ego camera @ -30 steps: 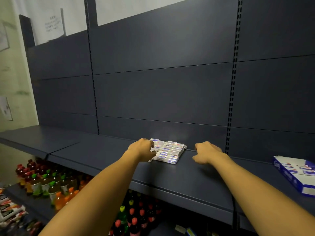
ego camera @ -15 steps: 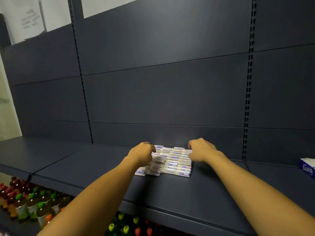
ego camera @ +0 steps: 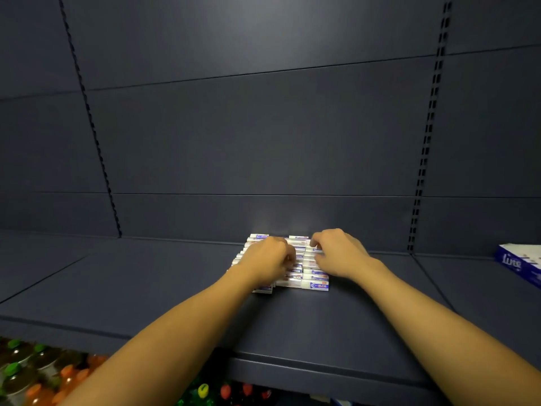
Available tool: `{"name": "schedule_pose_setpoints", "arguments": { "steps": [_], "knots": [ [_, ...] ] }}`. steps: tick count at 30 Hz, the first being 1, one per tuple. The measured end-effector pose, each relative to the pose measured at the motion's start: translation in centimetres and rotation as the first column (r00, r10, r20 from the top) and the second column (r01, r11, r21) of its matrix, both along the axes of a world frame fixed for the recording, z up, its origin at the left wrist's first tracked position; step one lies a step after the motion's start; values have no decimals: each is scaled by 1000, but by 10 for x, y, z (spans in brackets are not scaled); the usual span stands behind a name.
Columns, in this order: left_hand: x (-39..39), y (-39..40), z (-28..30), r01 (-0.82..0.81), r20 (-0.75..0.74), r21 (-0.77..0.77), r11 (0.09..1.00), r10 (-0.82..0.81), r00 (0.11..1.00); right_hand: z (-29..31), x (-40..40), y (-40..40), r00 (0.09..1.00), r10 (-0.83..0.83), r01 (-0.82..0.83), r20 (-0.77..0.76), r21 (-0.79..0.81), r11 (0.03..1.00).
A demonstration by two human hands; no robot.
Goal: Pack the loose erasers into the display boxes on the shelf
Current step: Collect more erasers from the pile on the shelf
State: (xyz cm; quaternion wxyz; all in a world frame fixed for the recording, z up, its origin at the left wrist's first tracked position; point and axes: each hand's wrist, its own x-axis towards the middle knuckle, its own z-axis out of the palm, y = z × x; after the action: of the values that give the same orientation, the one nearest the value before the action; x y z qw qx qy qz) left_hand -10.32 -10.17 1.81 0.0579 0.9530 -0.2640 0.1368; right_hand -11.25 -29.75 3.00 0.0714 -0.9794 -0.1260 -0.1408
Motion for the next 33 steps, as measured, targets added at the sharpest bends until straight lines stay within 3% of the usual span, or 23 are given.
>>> {"name": "schedule_pose_setpoints", "arguments": {
  "steps": [6, 14, 21, 27, 33],
  "knots": [
    [14, 2, -12, 76, -79, 28, 997, -74, 994, -2, -18, -5, 1000, -17, 17, 2, -9, 1000],
    [23, 6, -13, 105, -147, 20, 994, -101, 984, -6, -39, 2, 992, 12, -3, -125, 66, 998],
    [15, 7, 4, 134, -102, -78, 988, -142, 985, -12, -49, 7, 985, -27, 37, -170, 57, 998],
    [9, 18, 22, 110, -111, -150, 983, -128, 986, -14, -53, 21, 984, -101, 97, -148, -35, 995],
    [9, 30, 26, 98, -103, -127, 987, -111, 988, -10, -59, 26, 971, -165, 149, -171, -99, 984]
  ]
}}
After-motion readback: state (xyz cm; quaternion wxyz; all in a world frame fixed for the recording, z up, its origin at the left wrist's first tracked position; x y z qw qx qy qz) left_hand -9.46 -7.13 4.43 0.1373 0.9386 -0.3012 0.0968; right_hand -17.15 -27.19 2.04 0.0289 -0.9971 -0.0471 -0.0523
